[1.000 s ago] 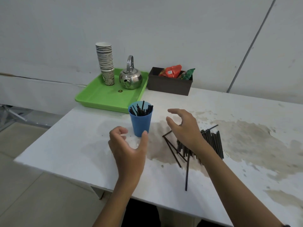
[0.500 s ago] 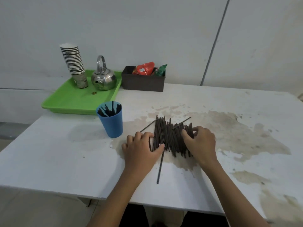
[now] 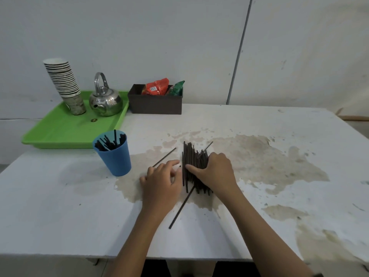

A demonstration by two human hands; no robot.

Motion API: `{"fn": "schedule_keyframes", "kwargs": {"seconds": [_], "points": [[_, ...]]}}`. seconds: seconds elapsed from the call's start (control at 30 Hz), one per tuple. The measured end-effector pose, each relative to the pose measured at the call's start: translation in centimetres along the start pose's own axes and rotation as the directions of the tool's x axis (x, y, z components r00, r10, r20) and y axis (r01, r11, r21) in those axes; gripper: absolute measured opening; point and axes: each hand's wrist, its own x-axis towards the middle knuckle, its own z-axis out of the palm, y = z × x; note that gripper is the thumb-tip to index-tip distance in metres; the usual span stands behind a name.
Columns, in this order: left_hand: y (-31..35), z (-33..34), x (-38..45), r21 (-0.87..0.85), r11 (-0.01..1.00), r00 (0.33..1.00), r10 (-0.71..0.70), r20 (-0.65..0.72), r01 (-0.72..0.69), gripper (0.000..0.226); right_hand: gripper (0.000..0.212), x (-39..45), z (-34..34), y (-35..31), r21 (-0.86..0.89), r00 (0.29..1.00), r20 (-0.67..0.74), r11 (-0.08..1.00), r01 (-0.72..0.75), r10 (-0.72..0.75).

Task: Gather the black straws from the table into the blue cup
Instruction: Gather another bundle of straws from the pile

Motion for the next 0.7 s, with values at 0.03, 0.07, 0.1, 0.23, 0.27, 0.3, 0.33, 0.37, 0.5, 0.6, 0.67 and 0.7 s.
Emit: {"fn": "schedule_keyframes", "kwargs": {"seconds": [0.03, 0.07, 0.1, 0.23, 0.27, 0.3, 0.33, 0.37, 0.5, 0.6, 0.67, 0.7], "points": [[0.0, -0.2, 0.0, -0.067, 0.998, 1.000, -0.023, -0.021, 0.022, 0.026, 0.065, 0.2, 0.1, -0.1, 0.018, 1.000, 0.007, 1.000, -0.005, 0.005], [0.0, -0.3, -0.1, -0.129, 0.991, 0.998, -0.047, -0.035, 0.042, 0.023, 0.062, 0.4, 0.1, 0.0, 0.049, 1.000, 0.011, 0.999, -0.013, 0.013], [0.0, -0.5, -0.2, -0.182, 0.982, 0.997, -0.068, -0.044, 0.059, 0.020, 0.059, 0.6, 0.2, 0.1, 0.081, 1.000, 0.014, 0.997, -0.021, 0.020], [0.0, -0.8, -0.4, -0.303, 0.948, 0.991, -0.123, -0.056, 0.100, 0.015, 0.047, 1.0, 0.1, 0.6, 0.149, 0.998, 0.043, 0.987, -0.052, 0.046], [0.1, -0.9, -0.4, -0.314, 0.944, 0.990, -0.127, -0.055, 0.104, 0.015, 0.044, 1.1, 0.0, 0.8, 0.162, 0.997, 0.053, 0.985, -0.057, 0.049], [0.1, -0.9, -0.4, -0.319, 0.942, 0.990, -0.129, -0.054, 0.106, 0.014, 0.042, 1.2, -0.2, 0.9, 0.171, 0.997, 0.062, 0.984, -0.056, 0.046], [0.1, -0.9, -0.4, -0.319, 0.942, 0.990, -0.130, -0.053, 0.106, 0.015, 0.040, 1.2, -0.3, 1.0, 0.177, 0.997, 0.071, 0.983, -0.055, 0.043], [0.2, -0.9, -0.4, -0.318, 0.942, 0.990, -0.130, -0.052, 0.107, 0.015, 0.039, 1.3, -0.5, 1.2, 0.185, 0.996, 0.080, 0.981, -0.058, 0.044], [0.3, -1.1, -0.4, -0.314, 0.943, 0.990, -0.131, -0.048, 0.110, 0.016, 0.050, 1.7, -1.3, 2.1, 0.271, 0.990, 0.124, 0.957, -0.104, 0.073], [0.3, -1.1, -0.4, -0.315, 0.942, 0.989, -0.138, -0.045, 0.117, 0.017, 0.055, 2.0, -1.9, 3.1, 0.369, 0.975, 0.193, 0.913, -0.176, 0.110], [0.4, -1.2, -0.5, -0.315, 0.942, 0.990, -0.137, -0.042, 0.117, 0.017, 0.055, 2.2, -2.3, 3.7, 0.410, 0.965, 0.238, 0.889, -0.205, 0.113], [0.4, -1.2, -0.5, -0.313, 0.943, 0.990, -0.135, -0.042, 0.115, 0.017, 0.052, 2.2, -2.4, 3.9, 0.432, 0.959, 0.259, 0.875, -0.219, 0.112]]}}
